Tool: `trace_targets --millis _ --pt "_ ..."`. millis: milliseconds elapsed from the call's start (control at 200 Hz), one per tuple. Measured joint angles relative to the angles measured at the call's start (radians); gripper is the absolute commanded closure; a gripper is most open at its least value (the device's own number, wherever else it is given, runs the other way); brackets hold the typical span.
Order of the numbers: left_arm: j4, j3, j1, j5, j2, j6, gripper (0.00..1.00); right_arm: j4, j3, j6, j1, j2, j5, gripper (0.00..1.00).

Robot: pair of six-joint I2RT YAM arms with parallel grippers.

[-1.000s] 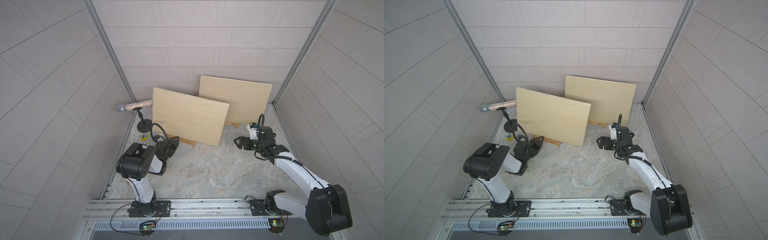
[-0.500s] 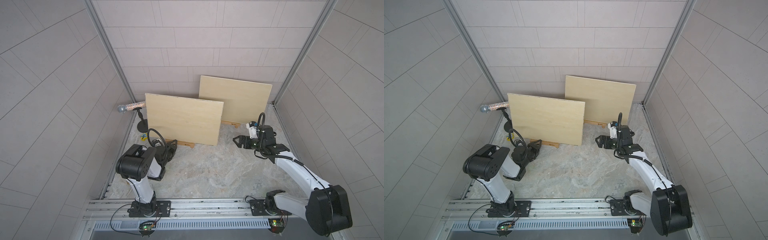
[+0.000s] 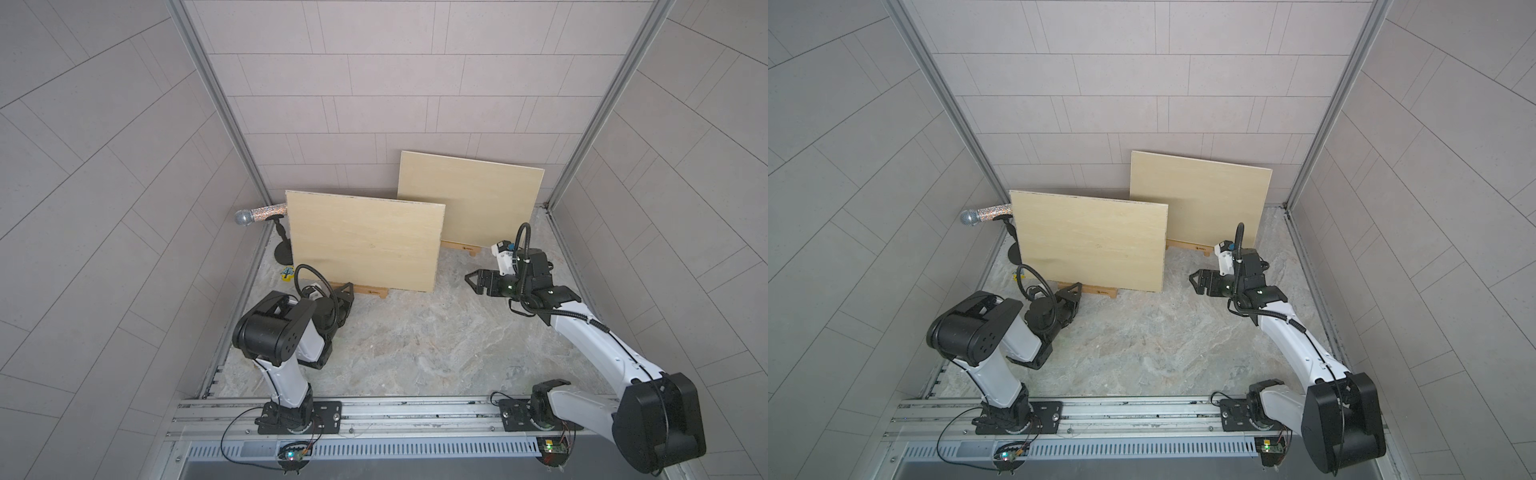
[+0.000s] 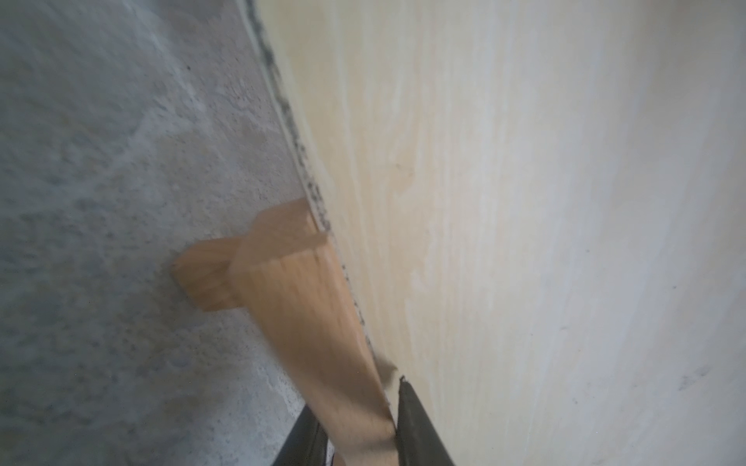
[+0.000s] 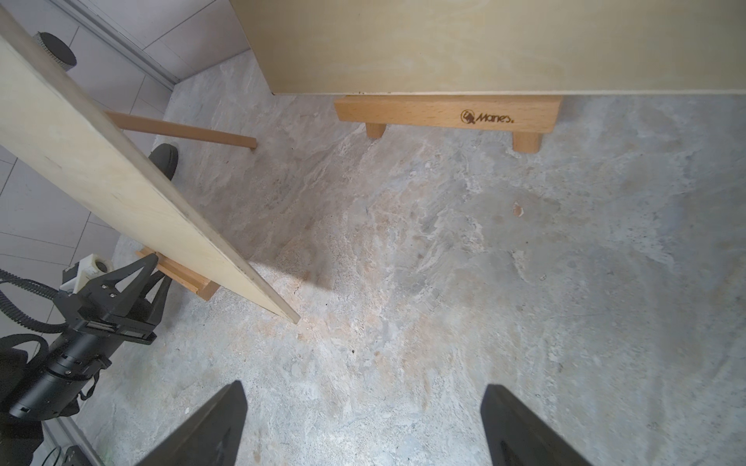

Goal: Disassemble the easel
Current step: Move the easel to the center of the board.

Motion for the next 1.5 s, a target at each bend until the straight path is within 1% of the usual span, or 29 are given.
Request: trace_targets --millis 165,415,660,921,1116,1236,1276,1346,1401,1496 --pt "-0.004 0.021 -0.058 -0.024 0.016 -0.027 1.0 -0.008 0.0 -0.001 0.0 -0.006 -0.002 0.05" --pt "-0.02 0.041 -0.091 -0.031 0.02 -0.051 1.0 -0.016 0.0 -0.005 0.0 -0.01 -0.002 0.05" --pt "-0.014 0.07 -0.182 -0.08 0.05 -0.087 1.0 -0.041 0.021 -0.016 0.0 -0.026 0.004 0.05" --pt "-0.005 0.14 -0.285 -0.145 0.113 -0.119 1.0 -0.132 0.077 -0.066 -0.001 -0.049 0.047 0.05" --pt "-0.004 0.163 -0.302 -0.156 0.13 -0.127 1.0 -0.195 0.125 -0.091 -0.002 -0.061 0.067 0.04" --pt "-0.01 0.169 -0.302 -0.16 0.131 -0.127 0.88 -0.201 0.126 -0.091 -0.002 -0.058 0.065 0.05" --pt "-0.011 0.169 -0.302 -0.161 0.131 -0.127 0.83 -0.199 0.126 -0.09 -0.003 -0.055 0.06 0.05" --pt "-0.012 0.169 -0.303 -0.161 0.129 -0.127 0.78 -0.192 0.126 -0.086 -0.003 -0.049 0.044 0.05" --pt "-0.013 0.168 -0.303 -0.162 0.129 -0.126 0.7 -0.18 0.126 -0.082 -0.002 -0.042 0.031 0.05" --pt "-0.019 0.167 -0.306 -0.159 0.128 -0.105 0.59 -0.166 0.126 -0.079 -0.002 -0.03 0.011 0.05"
